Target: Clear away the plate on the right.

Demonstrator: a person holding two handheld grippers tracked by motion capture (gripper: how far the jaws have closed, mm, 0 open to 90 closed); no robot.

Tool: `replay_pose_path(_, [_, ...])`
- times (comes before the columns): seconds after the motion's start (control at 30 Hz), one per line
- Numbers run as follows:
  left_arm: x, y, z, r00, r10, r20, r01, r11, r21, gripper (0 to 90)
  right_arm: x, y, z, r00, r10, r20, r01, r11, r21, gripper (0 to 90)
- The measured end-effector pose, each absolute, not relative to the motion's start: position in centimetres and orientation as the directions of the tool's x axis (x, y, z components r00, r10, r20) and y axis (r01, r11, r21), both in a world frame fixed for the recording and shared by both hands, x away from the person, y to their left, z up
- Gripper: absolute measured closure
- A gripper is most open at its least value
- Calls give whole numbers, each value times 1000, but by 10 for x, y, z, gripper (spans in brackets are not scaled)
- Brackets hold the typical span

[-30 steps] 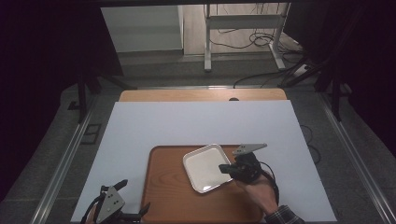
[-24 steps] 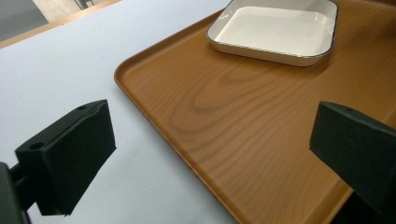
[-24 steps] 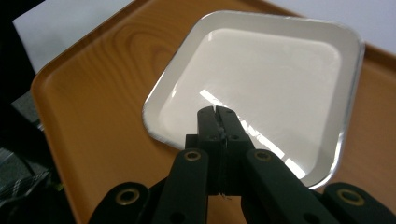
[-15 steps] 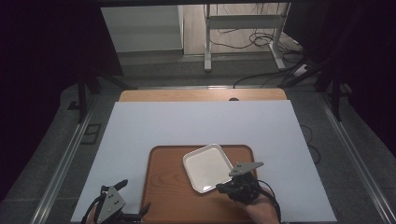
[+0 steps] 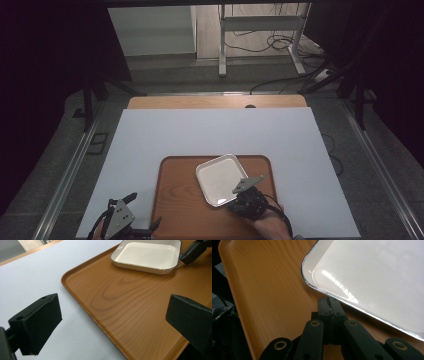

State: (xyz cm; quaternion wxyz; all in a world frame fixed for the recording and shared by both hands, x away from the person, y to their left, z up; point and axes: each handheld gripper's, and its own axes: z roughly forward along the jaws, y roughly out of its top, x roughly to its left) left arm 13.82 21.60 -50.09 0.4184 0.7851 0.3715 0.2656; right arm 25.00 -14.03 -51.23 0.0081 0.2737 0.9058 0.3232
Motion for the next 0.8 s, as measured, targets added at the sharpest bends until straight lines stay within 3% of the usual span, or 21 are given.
replay_pose_path(0.8, [138, 215, -501, 583, 805, 112, 362, -381, 851, 1, 264, -116, -513, -857, 497, 138, 458, 610, 647, 891])
